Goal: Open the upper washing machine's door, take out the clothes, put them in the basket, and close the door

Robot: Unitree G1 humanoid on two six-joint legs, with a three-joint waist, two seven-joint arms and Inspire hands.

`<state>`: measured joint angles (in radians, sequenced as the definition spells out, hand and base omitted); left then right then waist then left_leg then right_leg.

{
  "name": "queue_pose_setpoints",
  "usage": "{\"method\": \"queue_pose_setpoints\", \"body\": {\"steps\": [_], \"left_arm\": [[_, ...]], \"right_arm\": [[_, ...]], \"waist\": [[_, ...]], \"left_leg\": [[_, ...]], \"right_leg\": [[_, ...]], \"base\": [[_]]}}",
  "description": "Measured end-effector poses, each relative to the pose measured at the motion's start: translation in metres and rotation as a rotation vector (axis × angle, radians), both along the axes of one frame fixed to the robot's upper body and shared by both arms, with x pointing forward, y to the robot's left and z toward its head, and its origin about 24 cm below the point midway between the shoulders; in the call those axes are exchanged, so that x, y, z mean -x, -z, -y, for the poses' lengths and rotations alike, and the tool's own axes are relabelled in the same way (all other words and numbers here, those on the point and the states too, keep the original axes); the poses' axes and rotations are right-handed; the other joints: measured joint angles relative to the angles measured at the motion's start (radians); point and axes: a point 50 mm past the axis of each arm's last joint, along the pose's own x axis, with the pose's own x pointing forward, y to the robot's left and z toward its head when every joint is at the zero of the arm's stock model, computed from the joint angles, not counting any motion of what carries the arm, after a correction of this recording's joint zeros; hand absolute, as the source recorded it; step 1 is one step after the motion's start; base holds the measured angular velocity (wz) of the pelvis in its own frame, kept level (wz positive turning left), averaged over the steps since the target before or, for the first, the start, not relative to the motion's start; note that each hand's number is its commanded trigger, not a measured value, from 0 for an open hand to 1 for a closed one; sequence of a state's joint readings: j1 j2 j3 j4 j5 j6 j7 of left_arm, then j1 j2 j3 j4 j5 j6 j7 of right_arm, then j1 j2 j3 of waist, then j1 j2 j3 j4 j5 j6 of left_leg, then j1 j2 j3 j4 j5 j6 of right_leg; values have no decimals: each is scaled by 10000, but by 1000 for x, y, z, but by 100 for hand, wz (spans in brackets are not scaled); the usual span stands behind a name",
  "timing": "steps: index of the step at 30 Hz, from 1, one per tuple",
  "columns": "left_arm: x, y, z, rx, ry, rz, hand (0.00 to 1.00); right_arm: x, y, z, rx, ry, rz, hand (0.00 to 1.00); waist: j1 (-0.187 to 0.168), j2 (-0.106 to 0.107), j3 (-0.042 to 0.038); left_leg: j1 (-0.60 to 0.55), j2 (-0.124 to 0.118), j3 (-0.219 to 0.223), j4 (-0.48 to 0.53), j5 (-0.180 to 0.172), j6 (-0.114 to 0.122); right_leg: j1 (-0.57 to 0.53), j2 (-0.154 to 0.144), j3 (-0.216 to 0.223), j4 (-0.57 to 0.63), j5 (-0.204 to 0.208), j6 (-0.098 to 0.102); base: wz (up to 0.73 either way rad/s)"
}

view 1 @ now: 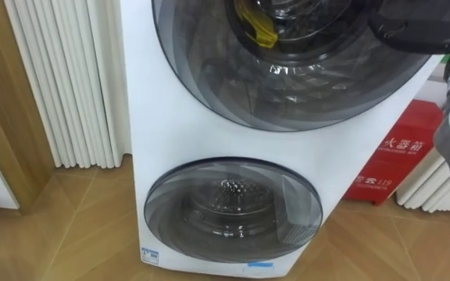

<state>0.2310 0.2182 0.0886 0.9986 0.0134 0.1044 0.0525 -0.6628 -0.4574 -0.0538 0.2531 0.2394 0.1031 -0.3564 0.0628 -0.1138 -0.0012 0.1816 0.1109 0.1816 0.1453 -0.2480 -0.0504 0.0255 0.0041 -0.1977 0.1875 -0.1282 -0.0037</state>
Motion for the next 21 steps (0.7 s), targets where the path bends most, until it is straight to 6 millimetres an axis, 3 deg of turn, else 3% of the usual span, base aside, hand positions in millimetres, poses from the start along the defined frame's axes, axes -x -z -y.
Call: {"method": "queue_pose_setpoints", "body": {"steps": [12, 21], "left_arm": [[-4, -1, -2, -301, 1135, -272, 0], [-4, -1, -1, -466, 1361, -338, 0]], "right_arm": [[-1, 4, -9, 449, -421, -186, 0], [22, 15, -12, 711, -751, 233, 0]], "waist": [[18, 1, 52], [-32, 24, 60]], "left_leg": [[38, 17, 70, -3, 0, -1], [53, 35, 134, 2, 5, -9]], "right_leg": [[-41, 29, 41, 9, 59, -88], [-57, 61, 76, 8, 90, -129]], "base": [[-4], [-1]]}}
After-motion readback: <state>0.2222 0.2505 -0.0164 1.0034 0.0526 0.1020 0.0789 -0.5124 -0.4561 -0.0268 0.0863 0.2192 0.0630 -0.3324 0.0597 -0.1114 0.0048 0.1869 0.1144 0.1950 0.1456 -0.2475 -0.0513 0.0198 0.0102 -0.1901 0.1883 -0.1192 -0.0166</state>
